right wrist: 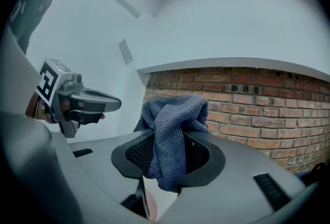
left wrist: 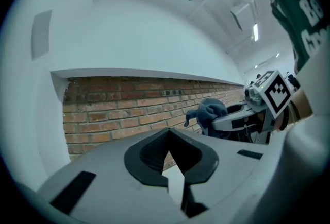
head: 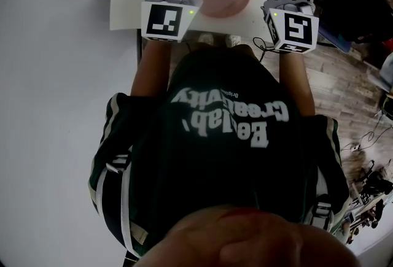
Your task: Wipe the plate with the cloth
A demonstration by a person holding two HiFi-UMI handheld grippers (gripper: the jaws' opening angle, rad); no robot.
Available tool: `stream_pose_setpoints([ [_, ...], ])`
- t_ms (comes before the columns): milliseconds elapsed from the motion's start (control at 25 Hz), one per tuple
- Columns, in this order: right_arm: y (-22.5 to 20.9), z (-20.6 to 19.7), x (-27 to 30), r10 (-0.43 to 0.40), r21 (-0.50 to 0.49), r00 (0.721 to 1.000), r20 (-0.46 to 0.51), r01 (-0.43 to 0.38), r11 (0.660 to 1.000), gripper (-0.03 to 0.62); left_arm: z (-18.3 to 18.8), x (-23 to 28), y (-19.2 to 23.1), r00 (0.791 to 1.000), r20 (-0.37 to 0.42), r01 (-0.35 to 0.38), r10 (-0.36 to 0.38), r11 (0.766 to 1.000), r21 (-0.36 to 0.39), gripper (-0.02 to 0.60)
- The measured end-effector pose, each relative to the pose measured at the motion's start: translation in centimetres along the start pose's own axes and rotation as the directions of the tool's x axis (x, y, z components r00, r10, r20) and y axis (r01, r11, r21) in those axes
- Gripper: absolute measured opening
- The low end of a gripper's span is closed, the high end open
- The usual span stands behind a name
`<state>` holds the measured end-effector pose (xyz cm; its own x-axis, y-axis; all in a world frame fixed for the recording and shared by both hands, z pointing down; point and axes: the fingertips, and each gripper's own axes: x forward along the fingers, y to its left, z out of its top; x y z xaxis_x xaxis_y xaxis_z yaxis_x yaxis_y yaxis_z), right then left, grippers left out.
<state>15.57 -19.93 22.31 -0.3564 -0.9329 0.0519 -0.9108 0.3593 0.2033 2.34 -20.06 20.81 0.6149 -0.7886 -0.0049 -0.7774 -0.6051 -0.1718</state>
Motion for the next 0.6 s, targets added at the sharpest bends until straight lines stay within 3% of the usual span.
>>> stream_pose_setpoints([
  [600, -0.7, -0.1, -1.2, -0.028, -0.067, 0.998, 0.057, 0.032, 0.997, 0.107, -0.8, 0.7, -1.3, 1.000, 0.004, 0.017, -0.017, 1.000, -0.006, 0.002],
])
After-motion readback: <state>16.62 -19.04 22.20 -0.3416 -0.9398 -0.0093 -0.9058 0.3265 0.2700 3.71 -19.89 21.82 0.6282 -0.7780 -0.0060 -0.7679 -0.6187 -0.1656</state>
